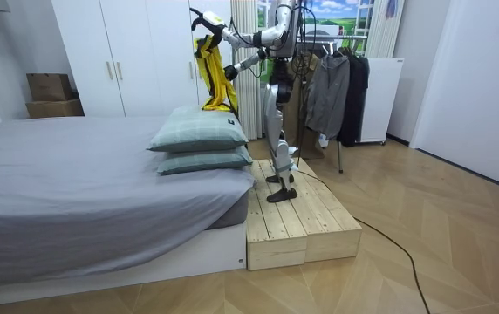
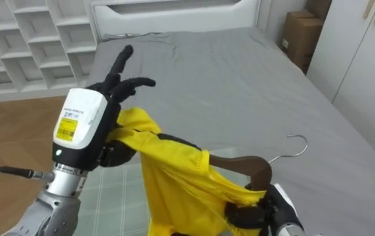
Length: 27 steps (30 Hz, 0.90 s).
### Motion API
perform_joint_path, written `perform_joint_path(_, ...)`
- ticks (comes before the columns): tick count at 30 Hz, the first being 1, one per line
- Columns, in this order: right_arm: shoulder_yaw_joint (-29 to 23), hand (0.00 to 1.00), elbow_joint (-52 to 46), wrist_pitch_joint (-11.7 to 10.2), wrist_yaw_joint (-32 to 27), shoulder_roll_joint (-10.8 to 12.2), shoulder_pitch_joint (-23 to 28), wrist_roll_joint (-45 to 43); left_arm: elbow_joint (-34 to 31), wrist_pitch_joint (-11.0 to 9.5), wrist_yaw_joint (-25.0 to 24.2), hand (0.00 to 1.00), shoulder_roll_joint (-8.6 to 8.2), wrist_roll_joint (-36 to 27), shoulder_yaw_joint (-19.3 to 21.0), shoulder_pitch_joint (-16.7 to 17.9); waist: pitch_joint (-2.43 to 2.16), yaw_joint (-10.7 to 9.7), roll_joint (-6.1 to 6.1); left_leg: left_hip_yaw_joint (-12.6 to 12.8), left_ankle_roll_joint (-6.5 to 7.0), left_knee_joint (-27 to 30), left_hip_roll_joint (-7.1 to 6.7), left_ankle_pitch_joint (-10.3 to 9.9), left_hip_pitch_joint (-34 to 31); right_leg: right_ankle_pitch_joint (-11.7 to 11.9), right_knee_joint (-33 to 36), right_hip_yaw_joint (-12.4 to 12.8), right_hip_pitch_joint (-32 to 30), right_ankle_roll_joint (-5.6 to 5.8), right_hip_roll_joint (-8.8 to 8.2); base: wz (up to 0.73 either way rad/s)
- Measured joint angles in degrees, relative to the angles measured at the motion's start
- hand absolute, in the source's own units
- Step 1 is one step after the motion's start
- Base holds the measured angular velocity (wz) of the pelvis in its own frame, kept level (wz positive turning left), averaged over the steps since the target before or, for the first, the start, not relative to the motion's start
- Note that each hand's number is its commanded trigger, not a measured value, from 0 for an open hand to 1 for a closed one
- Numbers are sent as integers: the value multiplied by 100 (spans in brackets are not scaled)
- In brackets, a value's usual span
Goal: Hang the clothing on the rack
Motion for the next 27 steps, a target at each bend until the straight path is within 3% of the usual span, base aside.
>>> perform_joint_path(6,-132,100,4,-14,-285,3,61,-478,404,-14,-258,0,-39,-204,12,75,2,-9,1,-1,0,0,4,0,11,10,1,13,8,-2,4,0)
perform_joint_path(14,-210,100,-1,-14,-320,-1,208,-1086,683,-25,-383,0,-226,-428,244,345,10,-10,10,26,0,-172,-22,0,94,12,3,75,-9,1,10,-2)
perform_joint_path(19,-320,100,-62,-13,-270,-8,209,-1086,907,25,-639,0,-232,-534,290,430,23,18,-9,79,0,-187,-22,0,115,13,-4,123,-14,3,10,-5)
perform_joint_path(27,-396,100,-517,-14,-271,-25,228,-1085,948,85,-985,0,-382,-860,676,475,44,21,-19,93,0,-217,-28,0,156,13,-20,150,15,3,12,-2)
